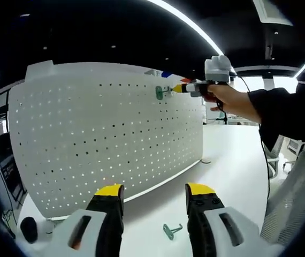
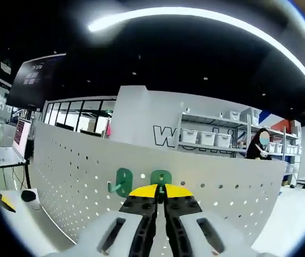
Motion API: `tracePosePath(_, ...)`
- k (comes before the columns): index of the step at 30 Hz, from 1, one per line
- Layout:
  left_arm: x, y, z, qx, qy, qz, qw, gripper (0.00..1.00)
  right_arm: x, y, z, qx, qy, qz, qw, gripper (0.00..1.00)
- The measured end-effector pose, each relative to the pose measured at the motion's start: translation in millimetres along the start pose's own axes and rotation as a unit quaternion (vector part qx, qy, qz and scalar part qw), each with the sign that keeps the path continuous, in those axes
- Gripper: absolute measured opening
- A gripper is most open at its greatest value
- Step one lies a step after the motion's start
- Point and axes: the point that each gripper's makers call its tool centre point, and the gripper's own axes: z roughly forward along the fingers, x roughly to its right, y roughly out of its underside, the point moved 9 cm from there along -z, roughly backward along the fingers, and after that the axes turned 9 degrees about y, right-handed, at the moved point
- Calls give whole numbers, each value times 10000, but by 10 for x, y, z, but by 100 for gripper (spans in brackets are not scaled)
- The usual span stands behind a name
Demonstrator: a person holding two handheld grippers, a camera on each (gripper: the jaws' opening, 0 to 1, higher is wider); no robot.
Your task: Insert the hook assembly into the mounting plate slot until the hook locks in place.
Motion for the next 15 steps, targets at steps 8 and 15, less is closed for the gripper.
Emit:
tracePosePath(8,-103,47,-37,-11,-127,-172,9998,47,-1,38,26,-25,7,35,10000,1)
tracePosePath(15,-85,73,-20,-81,-67,-143,9998,47,-6,55,29,10,73,118,9999,1)
